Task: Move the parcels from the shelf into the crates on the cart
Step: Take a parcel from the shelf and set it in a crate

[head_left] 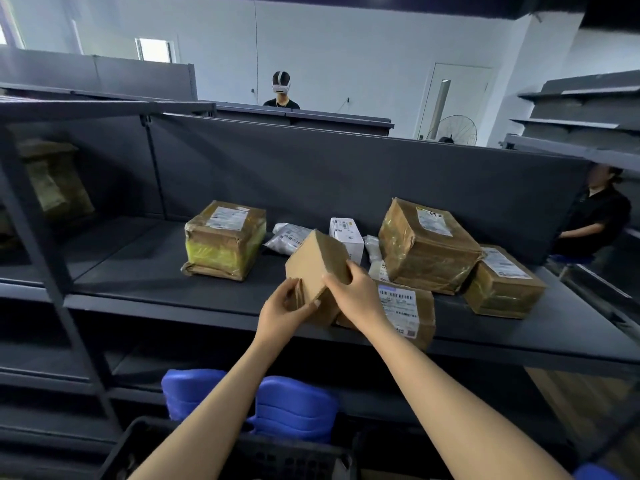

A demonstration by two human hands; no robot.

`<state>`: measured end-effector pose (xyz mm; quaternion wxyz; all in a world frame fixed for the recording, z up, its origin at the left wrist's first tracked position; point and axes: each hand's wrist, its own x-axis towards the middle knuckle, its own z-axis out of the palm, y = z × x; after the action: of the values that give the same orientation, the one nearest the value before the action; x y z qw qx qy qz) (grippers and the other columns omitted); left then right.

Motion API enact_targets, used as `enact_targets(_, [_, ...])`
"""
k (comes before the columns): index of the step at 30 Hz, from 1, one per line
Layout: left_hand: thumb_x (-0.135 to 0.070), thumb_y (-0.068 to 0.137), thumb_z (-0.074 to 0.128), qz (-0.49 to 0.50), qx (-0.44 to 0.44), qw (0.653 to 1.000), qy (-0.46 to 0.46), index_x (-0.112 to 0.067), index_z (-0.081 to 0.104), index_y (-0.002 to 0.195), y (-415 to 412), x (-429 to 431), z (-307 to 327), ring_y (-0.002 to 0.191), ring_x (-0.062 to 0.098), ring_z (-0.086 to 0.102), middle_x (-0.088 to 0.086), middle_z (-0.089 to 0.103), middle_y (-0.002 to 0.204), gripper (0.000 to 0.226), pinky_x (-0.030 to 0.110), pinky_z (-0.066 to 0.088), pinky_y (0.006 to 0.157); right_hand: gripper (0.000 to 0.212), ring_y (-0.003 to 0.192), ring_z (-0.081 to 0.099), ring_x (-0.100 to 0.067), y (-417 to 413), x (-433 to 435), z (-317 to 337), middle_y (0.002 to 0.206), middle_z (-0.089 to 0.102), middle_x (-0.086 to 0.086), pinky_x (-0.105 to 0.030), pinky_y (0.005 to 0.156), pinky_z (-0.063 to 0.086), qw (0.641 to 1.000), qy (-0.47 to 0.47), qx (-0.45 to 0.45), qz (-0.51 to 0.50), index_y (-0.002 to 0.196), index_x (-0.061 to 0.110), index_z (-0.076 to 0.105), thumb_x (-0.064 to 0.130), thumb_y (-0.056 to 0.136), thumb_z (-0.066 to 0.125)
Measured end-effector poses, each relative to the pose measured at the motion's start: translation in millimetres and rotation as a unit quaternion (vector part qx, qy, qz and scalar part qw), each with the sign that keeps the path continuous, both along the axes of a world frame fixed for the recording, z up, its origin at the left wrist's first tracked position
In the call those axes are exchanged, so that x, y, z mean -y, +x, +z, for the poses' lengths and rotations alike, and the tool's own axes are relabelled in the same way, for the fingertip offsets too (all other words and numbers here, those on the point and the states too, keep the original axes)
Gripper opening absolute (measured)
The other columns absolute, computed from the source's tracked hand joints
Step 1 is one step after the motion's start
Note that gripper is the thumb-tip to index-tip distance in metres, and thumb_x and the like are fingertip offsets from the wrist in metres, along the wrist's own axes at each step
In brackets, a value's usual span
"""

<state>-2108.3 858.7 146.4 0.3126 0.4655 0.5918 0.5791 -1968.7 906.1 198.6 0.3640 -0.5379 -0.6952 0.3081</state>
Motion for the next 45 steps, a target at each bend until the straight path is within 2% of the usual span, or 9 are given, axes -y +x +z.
enact_targets(5, [-0.027,0.086,0.07,-0.039,0.244,0.969,0.017,-0.027,0.043,0.138,4.1,14.0,11.7,0.111,0.017,0.059,-0.003,0.056,0.131,0.059,0.03,0.051,0.086,0.043,0.08,0.061,0.005,15.6,16.8,-1.5,0.097,0.067,0.011,-0.003,0.052,0.04,0.981,-0.062,-0.185,0.015,0.119,0.02,0.062,0.044,0.084,0.057])
enact_targets(9, [-0.032,0.088,0.063,-0.056,0.416,0.906,-0.049,-0.015,0.051,0.133,16.2,21.8,19.9,0.087,0.02,0.064,0.011,0.062,0.119,0.05,0.031,0.054,0.059,0.045,0.081,0.063,0.0,15.0,33.6,-9.3,0.089,0.068,0.013,-0.014,0.064,0.043,0.964,-0.078,-0.252,0.015,0.103,0.027,0.067,0.055,0.07,0.055])
enact_targets(13, [-0.033,0.086,0.066,-0.042,0.397,0.916,-0.044,-0.017,0.058,0.125,20.1,31.1,22.1,0.084,0.016,0.064,0.007,0.066,0.111,0.043,0.028,0.053,0.056,0.047,0.099,0.065,-0.016,21.9,43.8,-12.2,0.098,0.07,0.003,-0.034,0.087,0.051,0.954,-0.108,-0.278,0.028,0.106,0.021,0.068,0.051,0.072,0.058])
enact_targets(16, [-0.029,0.087,0.066,-0.01,0.306,0.952,-0.009,-0.019,0.056,0.131,21.3,37.3,23.7,0.095,0.017,0.065,0.006,0.067,0.118,0.047,0.03,0.056,0.074,0.043,0.105,0.062,-0.014,33.3,48.9,-11.7,0.111,0.068,0.003,-0.032,0.093,0.049,0.967,-0.102,-0.23,0.038,0.117,0.02,0.064,0.047,0.085,0.058])
enact_targets(20, [-0.023,0.086,0.071,0.031,0.124,0.991,0.051,-0.019,0.041,0.145,30.3,48.8,27.8,0.118,0.015,0.057,0.003,0.054,0.137,0.066,0.025,0.049,0.098,0.033,0.097,0.06,0.005,38.7,60.1,-2.6,0.108,0.067,0.014,-0.01,0.069,0.04,0.981,-0.054,-0.182,0.022,0.115,0.03,0.061,0.049,0.088,0.059])
enact_targets(24, [-0.024,0.082,0.072,0.079,-0.1,0.987,0.098,-0.017,0.034,0.149,48.4,58.6,30.1,0.141,0.015,0.03,0.0,0.031,0.154,0.077,0.024,0.027,0.11,0.05,0.104,0.062,-0.007,34.6,73.1,6.3,0.111,0.066,0.009,-0.02,0.082,0.048,0.98,-0.026,-0.195,-0.014,0.119,0.022,0.058,0.052,0.08,0.068])
enact_targets(35, [-0.024,0.053,0.08,0.085,-0.626,0.75,0.198,-0.005,0.057,0.133,72.8,90.7,12.5,0.124,0.039,0.052,0.014,0.049,0.144,0.085,0.047,0.049,0.091,0.05,0.09,0.064,-0.014,55.9,95.8,15.4,0.102,0.066,0.002,-0.039,0.076,0.056,0.896,-0.225,-0.374,-0.074,0.116,0.021,0.058,0.053,0.078,0.07])
enact_targets(41, [-0.014,0.084,0.053,0.052,-0.721,0.623,0.299,-0.009,0.061,0.13,75.1,99.0,1.8,0.123,0.037,0.056,0.007,0.054,0.141,0.047,0.046,0.051,0.091,0.061,0.084,0.058,-0.018,78.4,96.6,8.9,0.098,0.06,0.001,-0.035,0.059,0.049,0.871,-0.312,-0.366,-0.097,0.108,0.025,0.053,0.068,0.067,0.069])
enact_targets(45, [-0.023,0.083,0.06,-0.004,-0.729,0.605,0.321,-0.015,0.062,0.129,72.9,104.3,2.3,0.125,0.034,0.055,0.003,0.054,0.141,0.047,0.043,0.049,0.097,0.067,0.094,0.061,-0.024,84.4,97.7,-3.1,0.105,0.063,-0.006,-0.04,0.071,0.055,0.858,-0.335,-0.378,-0.093,0.119,0.022,0.054,0.064,0.068,0.068])
